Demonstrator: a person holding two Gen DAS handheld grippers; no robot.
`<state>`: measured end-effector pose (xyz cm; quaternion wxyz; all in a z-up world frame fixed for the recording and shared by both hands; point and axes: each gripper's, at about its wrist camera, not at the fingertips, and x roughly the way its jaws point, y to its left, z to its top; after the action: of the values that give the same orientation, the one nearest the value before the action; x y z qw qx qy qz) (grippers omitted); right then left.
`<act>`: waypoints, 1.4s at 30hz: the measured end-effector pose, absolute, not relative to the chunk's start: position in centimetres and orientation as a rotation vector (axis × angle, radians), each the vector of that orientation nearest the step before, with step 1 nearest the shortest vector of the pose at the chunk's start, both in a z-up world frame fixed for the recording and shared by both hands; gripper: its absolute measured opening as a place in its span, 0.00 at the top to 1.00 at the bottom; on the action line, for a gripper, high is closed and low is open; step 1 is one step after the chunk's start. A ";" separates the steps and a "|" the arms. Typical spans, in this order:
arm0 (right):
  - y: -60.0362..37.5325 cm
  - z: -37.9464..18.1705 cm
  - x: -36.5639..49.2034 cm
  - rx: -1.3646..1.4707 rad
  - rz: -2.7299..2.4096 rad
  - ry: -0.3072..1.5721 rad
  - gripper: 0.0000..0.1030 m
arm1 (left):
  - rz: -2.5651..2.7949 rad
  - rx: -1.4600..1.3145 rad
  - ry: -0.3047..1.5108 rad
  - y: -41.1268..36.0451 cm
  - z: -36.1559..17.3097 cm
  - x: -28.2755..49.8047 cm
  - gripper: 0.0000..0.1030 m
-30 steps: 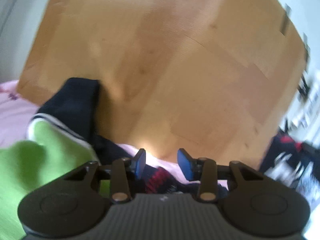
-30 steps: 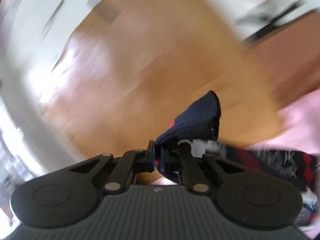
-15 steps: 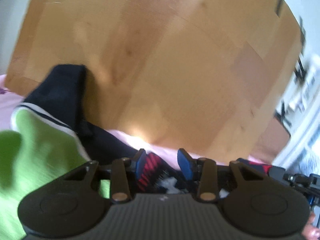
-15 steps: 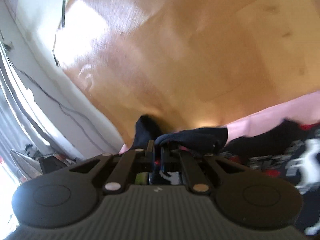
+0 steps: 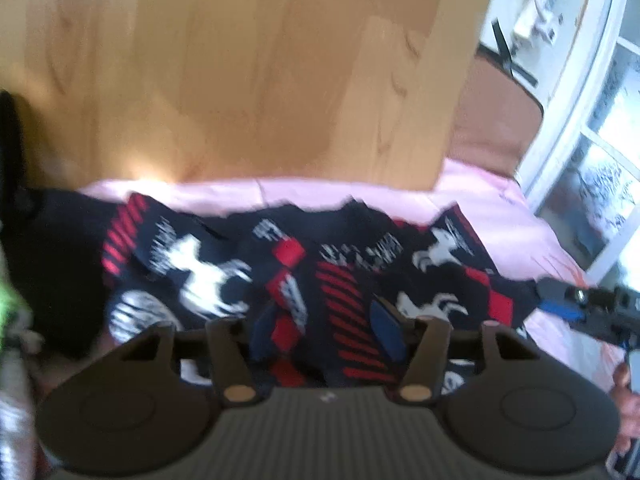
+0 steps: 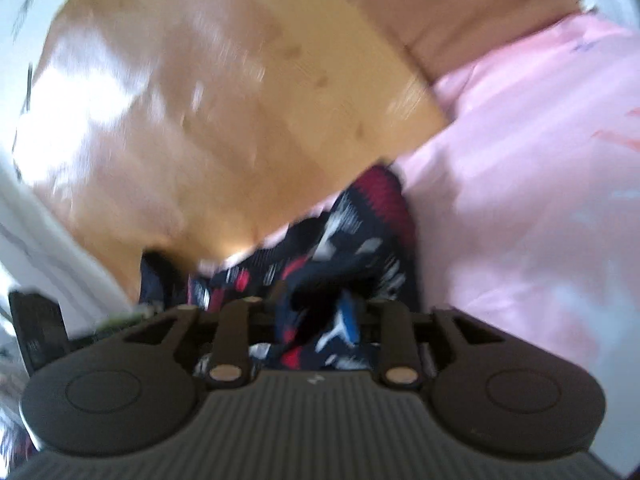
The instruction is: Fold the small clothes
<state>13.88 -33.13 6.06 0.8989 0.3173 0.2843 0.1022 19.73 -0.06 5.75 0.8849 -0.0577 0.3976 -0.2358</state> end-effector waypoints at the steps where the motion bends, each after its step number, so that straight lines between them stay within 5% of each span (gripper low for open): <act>1: -33.5 5.9 14.1 0.659 0.200 0.593 0.61 | -0.494 -0.114 0.851 -0.6 5.2 20.0 0.59; 2: -33.5 5.8 14.5 0.660 0.190 0.606 0.61 | -0.488 -0.102 0.861 -0.9 4.9 20.2 0.77; 4: -33.3 5.1 15.0 0.644 0.184 0.639 0.69 | -0.485 -0.085 0.829 -1.1 5.3 20.0 0.88; 7: -31.5 5.7 15.6 0.546 0.188 0.618 0.85 | -0.477 -0.099 0.692 0.4 8.2 19.3 0.89; 12: -28.0 7.1 17.1 0.423 0.263 0.601 0.87 | -0.388 -0.113 0.708 2.2 8.1 21.4 0.80; 18: -29.9 6.2 18.4 0.513 0.234 0.652 0.81 | -0.324 -0.115 0.794 3.0 4.2 21.8 0.65; 23: -32.7 7.1 19.4 0.560 0.125 0.616 0.61 | -0.340 -0.118 0.783 2.8 4.0 21.9 0.67; 25: -32.3 6.7 20.7 0.543 0.150 0.672 0.52 | -0.338 -0.090 0.764 2.4 3.7 21.8 0.77; 26: -31.9 6.2 21.3 0.518 0.157 0.706 0.59 | -0.331 -0.075 0.751 1.9 4.0 22.0 0.82; 27: -31.5 5.8 21.4 0.490 0.156 0.713 0.86 | -0.320 -0.049 0.735 1.5 4.0 21.9 0.82; 28: -31.6 5.9 21.0 0.474 0.148 0.690 0.90 | -0.316 -0.023 0.717 1.1 3.9 21.7 0.83; 31: -32.6 5.7 19.3 0.475 0.047 0.627 0.90 | -0.321 0.030 0.697 0.0 3.7 21.6 0.75; 35: -33.6 4.8 19.3 0.522 0.019 0.654 0.89 | -0.239 0.056 0.704 -0.2 3.7 22.1 0.46; 38: -33.5 5.2 19.0 0.501 -0.016 0.659 0.69 | -0.245 -0.020 0.732 1.3 3.7 22.4 0.42; 42: -34.3 7.7 15.3 0.513 0.025 0.595 0.67 | -0.276 -0.081 0.725 4.0 5.9 19.1 0.44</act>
<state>15.29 -34.28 7.66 0.9237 0.2500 0.2901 0.0120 19.14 3.98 5.91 0.9249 -0.0395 0.3533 -0.1345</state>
